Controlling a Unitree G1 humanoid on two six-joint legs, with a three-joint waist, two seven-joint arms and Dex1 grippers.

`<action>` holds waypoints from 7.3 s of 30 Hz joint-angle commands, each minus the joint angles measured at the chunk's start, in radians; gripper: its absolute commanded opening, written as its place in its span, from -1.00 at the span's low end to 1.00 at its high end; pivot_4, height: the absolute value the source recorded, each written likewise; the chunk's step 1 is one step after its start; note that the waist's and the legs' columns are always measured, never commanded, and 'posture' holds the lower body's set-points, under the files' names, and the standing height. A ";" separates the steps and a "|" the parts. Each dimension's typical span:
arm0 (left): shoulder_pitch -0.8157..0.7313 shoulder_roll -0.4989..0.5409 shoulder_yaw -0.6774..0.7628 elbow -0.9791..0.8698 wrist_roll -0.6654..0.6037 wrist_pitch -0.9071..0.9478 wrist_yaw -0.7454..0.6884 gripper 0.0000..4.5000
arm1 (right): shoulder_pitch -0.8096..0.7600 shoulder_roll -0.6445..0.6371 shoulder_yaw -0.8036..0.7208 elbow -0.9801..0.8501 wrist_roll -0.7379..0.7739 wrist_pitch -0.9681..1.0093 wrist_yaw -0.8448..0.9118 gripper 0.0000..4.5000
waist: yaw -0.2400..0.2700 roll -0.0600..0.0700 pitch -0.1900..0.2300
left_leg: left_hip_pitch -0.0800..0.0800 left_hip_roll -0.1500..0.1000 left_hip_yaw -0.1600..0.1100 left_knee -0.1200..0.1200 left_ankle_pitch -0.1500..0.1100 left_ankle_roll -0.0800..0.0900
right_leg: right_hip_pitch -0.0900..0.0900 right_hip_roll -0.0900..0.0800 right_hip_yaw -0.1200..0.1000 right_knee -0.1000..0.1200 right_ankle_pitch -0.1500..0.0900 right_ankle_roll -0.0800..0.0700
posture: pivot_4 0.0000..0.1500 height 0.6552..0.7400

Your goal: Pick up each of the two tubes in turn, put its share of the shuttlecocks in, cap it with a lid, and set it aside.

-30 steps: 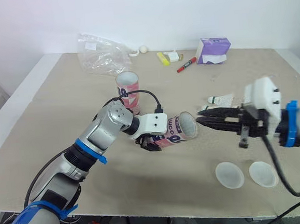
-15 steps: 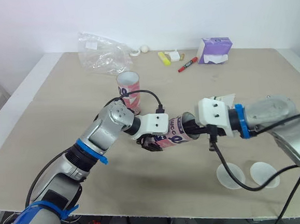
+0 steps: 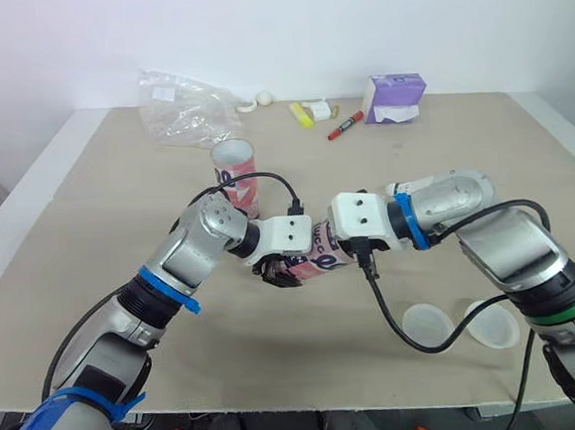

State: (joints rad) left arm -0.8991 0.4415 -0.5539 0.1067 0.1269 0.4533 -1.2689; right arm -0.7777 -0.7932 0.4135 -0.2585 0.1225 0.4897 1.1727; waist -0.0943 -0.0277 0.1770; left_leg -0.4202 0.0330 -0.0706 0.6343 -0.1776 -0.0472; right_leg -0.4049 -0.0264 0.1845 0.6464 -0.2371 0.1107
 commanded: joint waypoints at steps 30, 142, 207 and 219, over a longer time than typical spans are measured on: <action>0.228 -0.177 0.228 0.028 -0.261 -0.186 0.101 0.50 | 0.465 -0.242 -0.799 -0.206 0.517 0.359 0.012 -0.98 | 0.025 0.001 0.002 | -0.011 -0.003 -0.001 -0.006 0.002 0.001 | -0.005 -0.002 0.000 -0.002 -0.004 0.006 | 1.00 1.00; 0.328 -0.270 0.173 0.305 -0.230 -0.482 0.176 0.50 | 0.009 -0.226 -0.292 -0.078 0.233 -0.029 0.051 -0.97 | 0.019 -0.002 -0.001 | -0.006 -0.002 0.001 -0.009 0.003 -0.002 | -0.003 -0.004 -0.002 -0.002 -0.003 0.002 | 1.00 1.00; 0.320 -0.275 0.175 0.312 -0.228 -0.478 0.191 0.50 | 0.128 -0.191 -0.260 -0.164 0.329 0.191 -0.007 -0.98 | 0.019 -0.003 -0.001 | -0.005 -0.002 0.001 -0.009 0.003 -0.002 | -0.002 -0.004 -0.002 -0.002 -0.003 0.002 | 1.00 1.00; 0.323 -0.275 0.172 0.310 -0.227 -0.480 0.196 0.50 | 0.155 -0.201 -0.187 -0.164 0.254 0.109 0.055 -0.98 | 0.018 -0.006 -0.004 | -0.004 -0.002 0.001 -0.009 0.003 -0.002 | -0.001 -0.004 -0.002 -0.002 -0.003 0.002 | 1.00 1.00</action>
State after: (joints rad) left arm -0.5875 0.1511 -0.3797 0.3915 -0.1336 -0.0419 -1.0906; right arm -0.6630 -0.9798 0.1464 -0.4283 0.4071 0.5865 1.1823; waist -0.0758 -0.0341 0.1725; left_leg -0.4242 0.0310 -0.0696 0.6255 -0.1746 -0.0489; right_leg -0.4062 -0.0300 0.1827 0.6443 -0.2399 0.1127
